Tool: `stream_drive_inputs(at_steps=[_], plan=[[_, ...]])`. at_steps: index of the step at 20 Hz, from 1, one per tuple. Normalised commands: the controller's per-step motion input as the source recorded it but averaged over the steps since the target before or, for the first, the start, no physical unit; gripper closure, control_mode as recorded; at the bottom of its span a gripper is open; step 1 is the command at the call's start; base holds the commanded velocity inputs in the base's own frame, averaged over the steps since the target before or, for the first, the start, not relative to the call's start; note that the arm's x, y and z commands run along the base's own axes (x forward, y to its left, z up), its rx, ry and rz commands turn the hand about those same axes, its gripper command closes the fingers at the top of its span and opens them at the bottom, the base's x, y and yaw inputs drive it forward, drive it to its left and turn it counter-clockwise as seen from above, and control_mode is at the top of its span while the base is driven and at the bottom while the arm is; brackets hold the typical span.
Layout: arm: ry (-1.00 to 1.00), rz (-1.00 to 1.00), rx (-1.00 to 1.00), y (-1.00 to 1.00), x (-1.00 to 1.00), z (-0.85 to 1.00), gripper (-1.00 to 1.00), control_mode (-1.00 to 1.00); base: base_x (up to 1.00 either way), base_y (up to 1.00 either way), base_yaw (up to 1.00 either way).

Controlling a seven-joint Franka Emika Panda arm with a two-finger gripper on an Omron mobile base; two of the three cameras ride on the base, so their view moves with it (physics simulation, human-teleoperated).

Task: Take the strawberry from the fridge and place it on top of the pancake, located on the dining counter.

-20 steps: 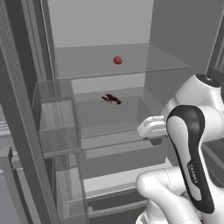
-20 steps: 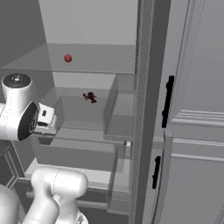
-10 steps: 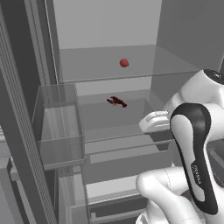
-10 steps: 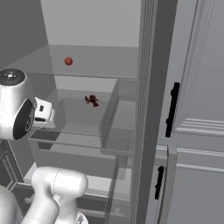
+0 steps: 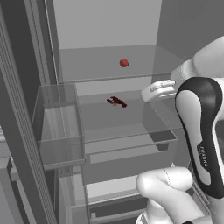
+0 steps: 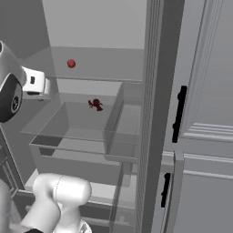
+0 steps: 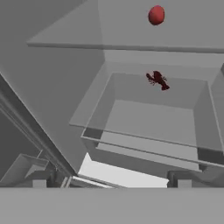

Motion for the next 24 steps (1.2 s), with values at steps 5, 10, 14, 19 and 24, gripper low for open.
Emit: stream_drive_inputs(at_steps=[5, 10, 14, 19, 24], plan=[[-0.20, -0.03, 0.00, 0.00, 0.72, 0.36, -1.00, -1.00, 0.00, 0.00, 0.00], [0.00, 0.00, 0.00, -0.06, 0.70, 0.02, -1.00, -1.00, 0.00, 0.00, 0.00], [0.00, 0.00, 0.00, -0.15, 0.73, 0.00, -1.00, -1.00, 0.00, 0.00, 0.00], [0.00, -0.01, 0.00, -0.05, 0.80, 0.00, -1.00, -1.00, 0.00, 0.00, 0.00], [0.00, 0.00, 0.00, 0.00, 0.73, -0.09, -1.00, -1.00, 0.00, 0.00, 0.00]])
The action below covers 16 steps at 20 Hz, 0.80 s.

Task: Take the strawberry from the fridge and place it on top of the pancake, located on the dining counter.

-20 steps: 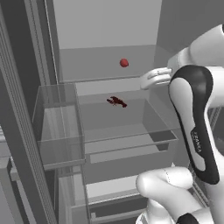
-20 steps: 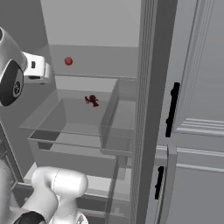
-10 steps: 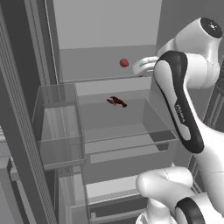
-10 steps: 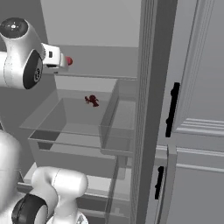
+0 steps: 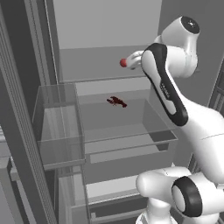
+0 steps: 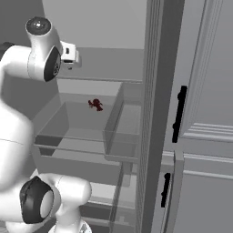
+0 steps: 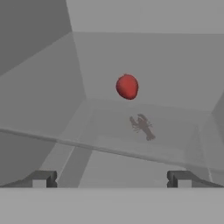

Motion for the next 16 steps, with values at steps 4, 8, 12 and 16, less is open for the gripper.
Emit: stream_drive_inputs(at_steps=[4, 8, 12, 16], plan=[[0.01, 0.00, -0.01, 0.00, 0.66, -0.22, -1.00, -1.00, 0.00, 0.00, 0.00], [0.00, 0.00, -0.01, 0.04, 0.63, -0.17, -1.00, -1.00, 0.00, 0.00, 0.00], [0.00, 0.00, 0.00, 0.06, 0.62, -0.07, -1.00, -1.00, 0.00, 0.00, 0.00], [0.01, 0.00, 0.00, 0.14, 0.61, -0.08, -1.00, -1.00, 0.00, 0.00, 0.00]])
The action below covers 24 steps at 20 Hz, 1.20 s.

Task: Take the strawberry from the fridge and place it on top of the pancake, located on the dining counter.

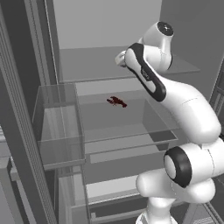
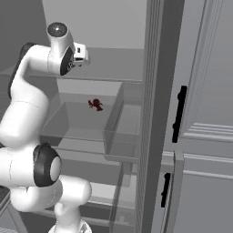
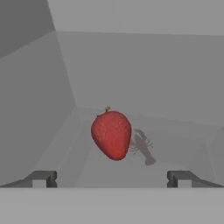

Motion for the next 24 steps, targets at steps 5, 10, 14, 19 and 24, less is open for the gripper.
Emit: stream_drive_inputs(at_steps=[5, 10, 14, 19, 24], plan=[[0.01, 0.00, -0.01, 0.14, 0.53, -0.11, -1.00, -1.00, 0.00, 0.00, 0.00], [0.01, 0.00, 0.00, 0.00, 0.48, -0.08, -1.00, -1.00, 0.00, 0.00, 0.00], [0.00, 0.00, 0.00, 0.00, 0.06, -0.07, -1.00, -1.00, 0.00, 0.00, 0.00], [0.00, 0.00, -0.01, 0.00, -0.01, -0.13, -1.00, -1.00, 0.00, 0.00, 0.00], [0.00, 0.00, -0.04, 0.09, 0.00, -0.24, 1.00, -1.00, 0.00, 0.00, 0.00]])
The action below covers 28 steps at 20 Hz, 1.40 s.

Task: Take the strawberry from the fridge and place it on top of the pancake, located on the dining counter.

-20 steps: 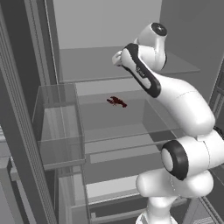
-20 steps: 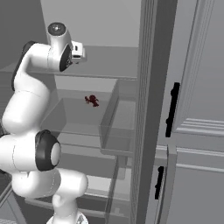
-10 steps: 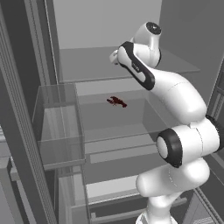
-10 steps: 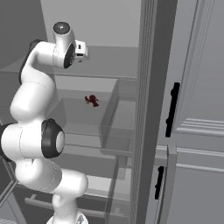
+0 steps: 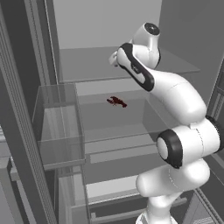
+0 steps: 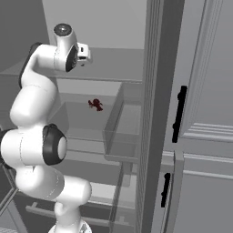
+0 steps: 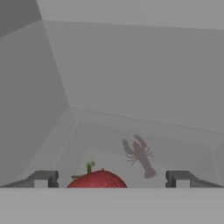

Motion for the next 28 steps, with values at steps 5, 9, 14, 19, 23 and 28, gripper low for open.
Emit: stream_drive_inputs(at_steps=[5, 9, 14, 19, 23, 28], plan=[[-0.01, 0.00, -0.01, 0.13, -0.04, -0.11, 1.00, -1.00, 0.00, 0.00, 0.00], [-0.10, 0.00, 0.00, 0.04, -0.42, 0.05, 1.00, -1.00, 0.00, 0.00, 0.00], [-0.09, 0.00, 0.00, -0.03, -0.96, 0.02, 1.00, -1.00, 0.00, 0.00, 0.00], [-0.02, 0.00, 0.01, -0.12, -1.00, 0.01, 1.00, -1.00, 0.00, 0.00, 0.00], [0.00, 0.00, 0.01, -0.25, -1.00, 0.10, 1.00, -1.00, 0.00, 0.00, 0.00], [0.00, 0.00, 0.00, -0.22, -1.00, 0.14, 1.00, -1.00, 0.00, 0.00, 0.00]])
